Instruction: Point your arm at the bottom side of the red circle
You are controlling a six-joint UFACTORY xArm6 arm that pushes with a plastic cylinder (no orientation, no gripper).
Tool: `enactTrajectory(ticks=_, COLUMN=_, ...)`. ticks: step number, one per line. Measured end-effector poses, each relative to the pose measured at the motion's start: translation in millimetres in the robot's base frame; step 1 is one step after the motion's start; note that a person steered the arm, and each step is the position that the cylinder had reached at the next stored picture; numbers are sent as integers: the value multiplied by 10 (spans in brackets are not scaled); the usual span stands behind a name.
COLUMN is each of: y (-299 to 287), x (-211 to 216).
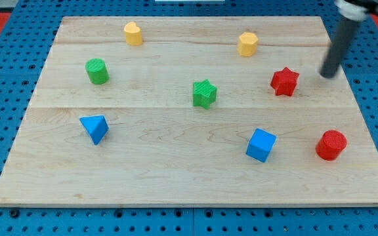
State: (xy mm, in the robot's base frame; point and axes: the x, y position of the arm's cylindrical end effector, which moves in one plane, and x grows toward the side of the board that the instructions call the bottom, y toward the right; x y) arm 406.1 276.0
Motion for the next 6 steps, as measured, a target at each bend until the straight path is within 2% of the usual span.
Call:
enactTrajectory(ticks=1, y=8, x=406)
enactTrajectory(ticks=2, y=552, x=670)
enactTrajectory(ticks=3, y=682, x=1048)
enactTrajectory(ticks=4, y=391, x=1845)
enactTrajectory(ticks=5, y=108, x=2063)
enactTrajectory(ticks=6, y=-696, x=1791)
